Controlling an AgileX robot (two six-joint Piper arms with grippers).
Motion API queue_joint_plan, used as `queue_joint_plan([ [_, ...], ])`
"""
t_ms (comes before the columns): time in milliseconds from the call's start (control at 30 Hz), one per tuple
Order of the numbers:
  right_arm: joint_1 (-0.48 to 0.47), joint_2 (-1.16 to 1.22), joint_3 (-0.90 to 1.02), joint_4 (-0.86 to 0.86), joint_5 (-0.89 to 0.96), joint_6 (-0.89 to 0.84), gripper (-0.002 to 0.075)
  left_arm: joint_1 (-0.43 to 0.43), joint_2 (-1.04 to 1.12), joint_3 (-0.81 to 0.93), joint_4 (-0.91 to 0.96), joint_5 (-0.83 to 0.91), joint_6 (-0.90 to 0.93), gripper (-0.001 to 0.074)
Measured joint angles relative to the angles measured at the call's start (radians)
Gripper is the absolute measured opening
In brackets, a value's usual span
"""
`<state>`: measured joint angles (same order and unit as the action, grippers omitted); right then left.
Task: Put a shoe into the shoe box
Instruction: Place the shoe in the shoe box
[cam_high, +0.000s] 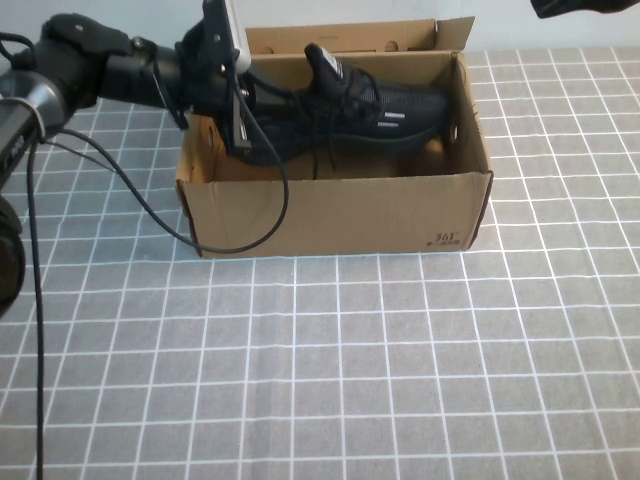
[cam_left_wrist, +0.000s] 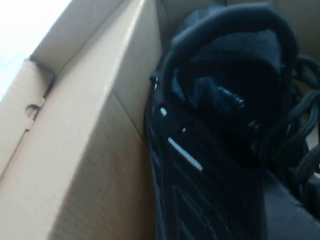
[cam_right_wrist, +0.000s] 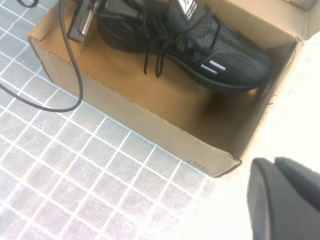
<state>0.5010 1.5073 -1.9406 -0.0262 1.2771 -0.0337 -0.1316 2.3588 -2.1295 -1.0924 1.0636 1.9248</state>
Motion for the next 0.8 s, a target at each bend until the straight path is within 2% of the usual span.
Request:
queue_joint_plan([
  [800, 0.000, 0.026, 0.001, 0.078, 0.000, 0.001, -0.0016, -0.006, 0.062, -0.005, 0.044, -0.014, 0.072, 0.0023],
])
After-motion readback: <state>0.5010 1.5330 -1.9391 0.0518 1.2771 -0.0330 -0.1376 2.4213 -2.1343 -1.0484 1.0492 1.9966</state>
